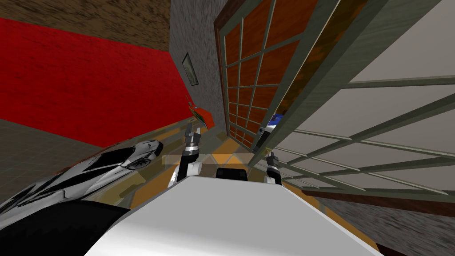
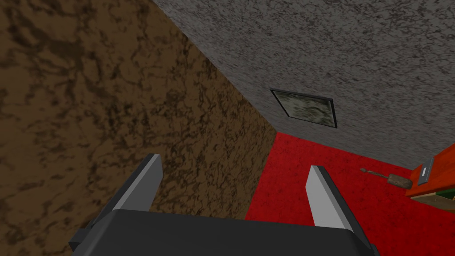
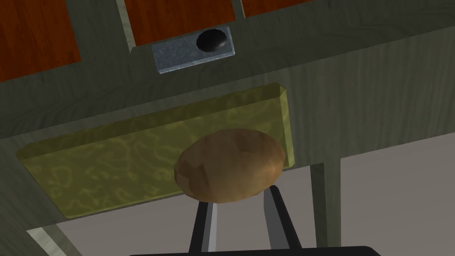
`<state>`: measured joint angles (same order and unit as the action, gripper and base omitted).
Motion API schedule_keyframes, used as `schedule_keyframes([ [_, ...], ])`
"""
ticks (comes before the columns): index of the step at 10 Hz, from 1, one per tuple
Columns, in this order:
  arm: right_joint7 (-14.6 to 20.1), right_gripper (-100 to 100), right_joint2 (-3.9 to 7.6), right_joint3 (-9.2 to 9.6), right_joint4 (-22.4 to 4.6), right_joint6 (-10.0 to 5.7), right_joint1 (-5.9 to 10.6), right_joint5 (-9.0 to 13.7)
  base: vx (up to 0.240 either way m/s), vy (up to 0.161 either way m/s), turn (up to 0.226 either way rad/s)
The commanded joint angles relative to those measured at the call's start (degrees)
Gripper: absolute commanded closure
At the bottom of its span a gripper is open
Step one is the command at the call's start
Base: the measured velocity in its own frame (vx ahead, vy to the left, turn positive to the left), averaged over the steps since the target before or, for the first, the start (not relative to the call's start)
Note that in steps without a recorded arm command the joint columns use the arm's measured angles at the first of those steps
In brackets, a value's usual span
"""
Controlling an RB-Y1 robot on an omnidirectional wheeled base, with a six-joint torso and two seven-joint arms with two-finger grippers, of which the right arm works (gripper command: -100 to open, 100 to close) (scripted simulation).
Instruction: Pull the door open
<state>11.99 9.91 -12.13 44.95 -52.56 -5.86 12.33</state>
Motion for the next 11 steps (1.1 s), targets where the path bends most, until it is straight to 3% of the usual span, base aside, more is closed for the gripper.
schedule_keyframes([
  [1, 2.9, 100, -0.02, 0.97, 0.4, -0.97, 0.89, 1.6, -0.052, -0.02, 0.112],
  [2, 3.0, 100, -0.02, 0.97, 0.4, -0.97, 0.89, 1.6, -0.044, -0.018, 0.057],
  [4, 6.7, 100, 0.02, 1.97, 0.6, -0.71, 0.87, 4.6, -0.06, -0.024, 0.114],
  [6, 7.7, 100, 0.02, 1.97, 0.6, -0.71, 0.87, 4.6, -0.044, -0.002, 0.023],
  [7, 10.1, 100, 0.04, 2.46, 0.7, -0.57, 0.86, 6.1, -0.031, 0.001, 0.084],
  [8, 10.1, 100, 0.04, 2.46, 0.7, -0.57, 0.86, 6.1, -0.029, -0.008, 0.037],
  [10, 13.8, 100, 0.09, 3.45, 0.9, -0.31, 0.85, 9.1, -0.064, -0.018, 0.118],
  [11, 14.8, 100, 0.09, 3.45, 0.9, -0.31, 0.85, 9.1, -0.06, -0.019, 0.046],
])
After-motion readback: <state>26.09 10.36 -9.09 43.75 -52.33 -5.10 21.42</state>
